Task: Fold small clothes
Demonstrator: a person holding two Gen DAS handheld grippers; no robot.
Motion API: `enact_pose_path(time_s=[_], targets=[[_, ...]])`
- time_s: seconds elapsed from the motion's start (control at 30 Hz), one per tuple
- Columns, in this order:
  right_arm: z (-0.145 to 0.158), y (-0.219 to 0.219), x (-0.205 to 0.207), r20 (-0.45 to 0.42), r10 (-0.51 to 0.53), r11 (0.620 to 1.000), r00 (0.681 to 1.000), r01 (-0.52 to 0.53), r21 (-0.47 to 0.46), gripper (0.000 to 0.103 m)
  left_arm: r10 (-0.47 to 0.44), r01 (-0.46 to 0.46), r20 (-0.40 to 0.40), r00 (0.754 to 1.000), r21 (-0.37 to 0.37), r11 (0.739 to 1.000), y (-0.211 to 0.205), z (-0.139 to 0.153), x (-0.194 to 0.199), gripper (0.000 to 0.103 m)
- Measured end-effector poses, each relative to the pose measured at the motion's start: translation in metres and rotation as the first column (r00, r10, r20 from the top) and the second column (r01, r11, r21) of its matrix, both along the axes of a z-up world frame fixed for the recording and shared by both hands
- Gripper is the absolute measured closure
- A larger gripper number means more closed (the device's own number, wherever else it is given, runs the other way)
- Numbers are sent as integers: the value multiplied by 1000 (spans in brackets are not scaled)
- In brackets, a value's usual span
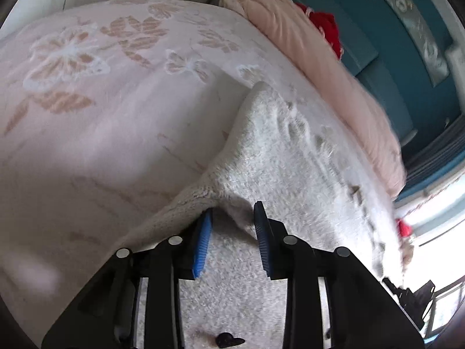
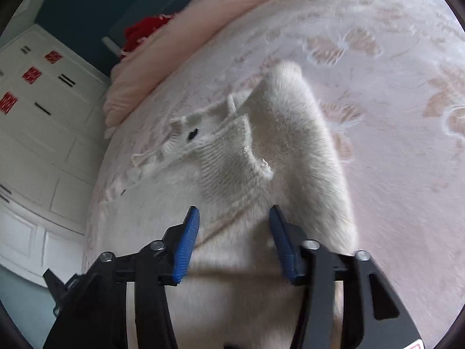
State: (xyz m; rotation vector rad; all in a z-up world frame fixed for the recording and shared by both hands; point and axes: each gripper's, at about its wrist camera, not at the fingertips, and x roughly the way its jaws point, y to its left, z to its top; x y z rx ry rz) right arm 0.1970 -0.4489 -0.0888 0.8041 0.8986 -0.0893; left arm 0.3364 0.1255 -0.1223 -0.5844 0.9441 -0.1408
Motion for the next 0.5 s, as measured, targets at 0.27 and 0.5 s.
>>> enact_pose_path(time_s=[0.27, 0.5], targets=[[-7, -5, -4, -77, -17, 987, 997, 4, -163, 103, -104, 106, -20, 994, 170, 980, -10, 5, -2, 75], [52, 9, -130, 49, 9, 968, 999, 3, -250, 45, -103, 105, -22, 994, 169, 980, 15, 34, -71, 38]])
